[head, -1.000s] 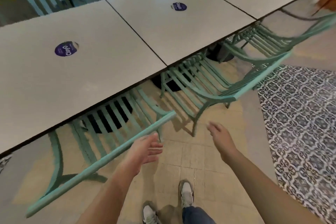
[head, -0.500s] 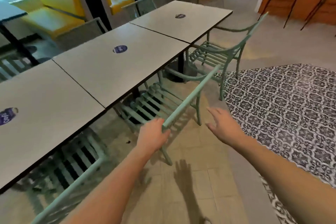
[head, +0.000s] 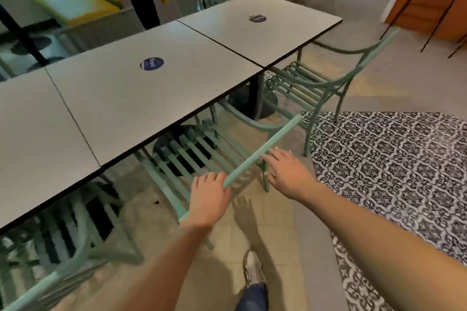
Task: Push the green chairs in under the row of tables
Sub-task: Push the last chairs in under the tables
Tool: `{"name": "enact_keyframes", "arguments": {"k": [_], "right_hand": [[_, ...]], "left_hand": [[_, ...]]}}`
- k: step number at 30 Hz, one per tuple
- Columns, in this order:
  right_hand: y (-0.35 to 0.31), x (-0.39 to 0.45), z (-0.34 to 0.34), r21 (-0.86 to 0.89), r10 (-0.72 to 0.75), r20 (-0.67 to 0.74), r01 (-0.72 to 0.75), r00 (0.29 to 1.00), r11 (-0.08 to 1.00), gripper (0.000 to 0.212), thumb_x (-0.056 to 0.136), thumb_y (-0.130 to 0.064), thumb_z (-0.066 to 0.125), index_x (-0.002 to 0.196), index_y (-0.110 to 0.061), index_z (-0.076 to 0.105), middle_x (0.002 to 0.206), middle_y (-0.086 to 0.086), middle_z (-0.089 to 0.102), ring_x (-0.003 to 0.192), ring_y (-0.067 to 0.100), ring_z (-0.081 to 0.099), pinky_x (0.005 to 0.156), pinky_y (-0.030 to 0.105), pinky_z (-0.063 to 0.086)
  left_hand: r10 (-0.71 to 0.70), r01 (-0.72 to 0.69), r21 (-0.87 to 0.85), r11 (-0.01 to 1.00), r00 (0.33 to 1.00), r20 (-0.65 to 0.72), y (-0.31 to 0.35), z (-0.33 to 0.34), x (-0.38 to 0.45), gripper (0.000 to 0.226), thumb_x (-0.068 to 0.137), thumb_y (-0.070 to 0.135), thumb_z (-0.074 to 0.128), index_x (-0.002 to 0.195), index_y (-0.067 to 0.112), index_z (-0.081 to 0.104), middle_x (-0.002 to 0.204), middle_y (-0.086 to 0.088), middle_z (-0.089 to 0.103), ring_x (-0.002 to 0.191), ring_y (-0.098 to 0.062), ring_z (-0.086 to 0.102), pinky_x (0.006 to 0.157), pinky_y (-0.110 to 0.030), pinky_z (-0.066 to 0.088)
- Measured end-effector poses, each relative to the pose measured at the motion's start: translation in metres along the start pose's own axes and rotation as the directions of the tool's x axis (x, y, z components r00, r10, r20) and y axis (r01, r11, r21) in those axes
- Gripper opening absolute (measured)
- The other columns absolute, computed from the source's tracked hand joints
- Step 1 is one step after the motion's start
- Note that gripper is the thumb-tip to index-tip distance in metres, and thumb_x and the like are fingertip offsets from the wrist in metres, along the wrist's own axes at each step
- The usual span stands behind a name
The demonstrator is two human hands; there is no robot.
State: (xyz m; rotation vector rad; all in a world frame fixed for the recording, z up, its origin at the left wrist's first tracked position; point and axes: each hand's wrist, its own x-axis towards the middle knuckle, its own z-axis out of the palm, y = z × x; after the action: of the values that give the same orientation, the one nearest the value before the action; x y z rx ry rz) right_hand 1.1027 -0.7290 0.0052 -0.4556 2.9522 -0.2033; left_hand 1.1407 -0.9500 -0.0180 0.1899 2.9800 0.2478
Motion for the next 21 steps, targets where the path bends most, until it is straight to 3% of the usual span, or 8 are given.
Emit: {"name": "enact_keyframes", "arguments": {"k": [6, 11, 14, 19, 21], "right_hand": [[0.048, 0.069, 0.010, -0.050, -0.136, 0.150, 0.145, 0.979, 0.988, 0.062, 0.094, -0.043, 0.045, 0.149, -0.024, 0.023, 0.153, 0.006, 0.027, 0.143, 0.025, 0.018, 0.117, 0.042, 0.016], [0.077, 0.104, 0.018, -0.015, -0.243, 0.269, 0.256, 0.932, 0.967, 0.070, 0.089, -0.061, 0.019, 0.147, -0.022, 0.030, 0.151, 0.005, 0.031, 0.144, 0.024, 0.017, 0.117, 0.042, 0.016], [0.093, 0.126, 0.018, 0.000, -0.291, 0.282, 0.303, 0.914, 0.953, 0.051, 0.096, -0.048, 0.038, 0.140, -0.023, 0.042, 0.139, 0.004, 0.045, 0.140, 0.024, 0.025, 0.115, 0.048, 0.009], [0.115, 0.149, 0.015, -0.093, -0.393, 0.321, 0.441, 0.862, 0.892, 0.056, 0.091, -0.059, 0.017, 0.130, -0.033, 0.048, 0.124, -0.009, 0.056, 0.123, 0.017, 0.047, 0.114, 0.055, 0.015], [0.120, 0.152, 0.013, -0.083, -0.439, 0.302, 0.482, 0.846, 0.872, 0.047, 0.094, -0.054, 0.025, 0.128, -0.032, 0.049, 0.122, -0.008, 0.057, 0.120, 0.018, 0.049, 0.113, 0.055, 0.016]], "left_hand": [[-0.097, 0.106, -0.124, 0.987, 0.992, 0.075, 0.019, 0.030, 0.047, 0.044, 0.098, 0.046, 0.034, 0.138, 0.028, 0.040, 0.131, 0.002, 0.053, 0.125, -0.021, 0.045, 0.109, -0.036, 0.026], [-0.198, 0.224, -0.162, 0.961, 0.967, 0.161, 0.019, 0.036, 0.054, 0.045, 0.099, 0.052, 0.030, 0.138, 0.032, 0.040, 0.130, 0.007, 0.054, 0.122, -0.017, 0.047, 0.103, -0.033, 0.032], [-0.254, 0.290, -0.163, 0.943, 0.944, 0.210, 0.020, 0.036, 0.057, 0.046, 0.098, 0.055, 0.029, 0.131, 0.029, 0.048, 0.124, 0.007, 0.057, 0.117, -0.016, 0.050, 0.098, -0.032, 0.037], [-0.400, 0.415, -0.109, 0.903, 0.906, 0.139, 0.036, 0.039, 0.057, 0.040, 0.095, 0.060, 0.028, 0.112, 0.033, 0.053, 0.106, 0.011, 0.063, 0.100, -0.015, 0.059, 0.085, -0.034, 0.042], [-0.477, 0.488, -0.083, 0.869, 0.871, 0.117, 0.044, 0.038, 0.059, 0.039, 0.094, 0.062, 0.030, 0.108, 0.034, 0.053, 0.102, 0.010, 0.065, 0.096, -0.015, 0.060, 0.082, -0.035, 0.040]]}}
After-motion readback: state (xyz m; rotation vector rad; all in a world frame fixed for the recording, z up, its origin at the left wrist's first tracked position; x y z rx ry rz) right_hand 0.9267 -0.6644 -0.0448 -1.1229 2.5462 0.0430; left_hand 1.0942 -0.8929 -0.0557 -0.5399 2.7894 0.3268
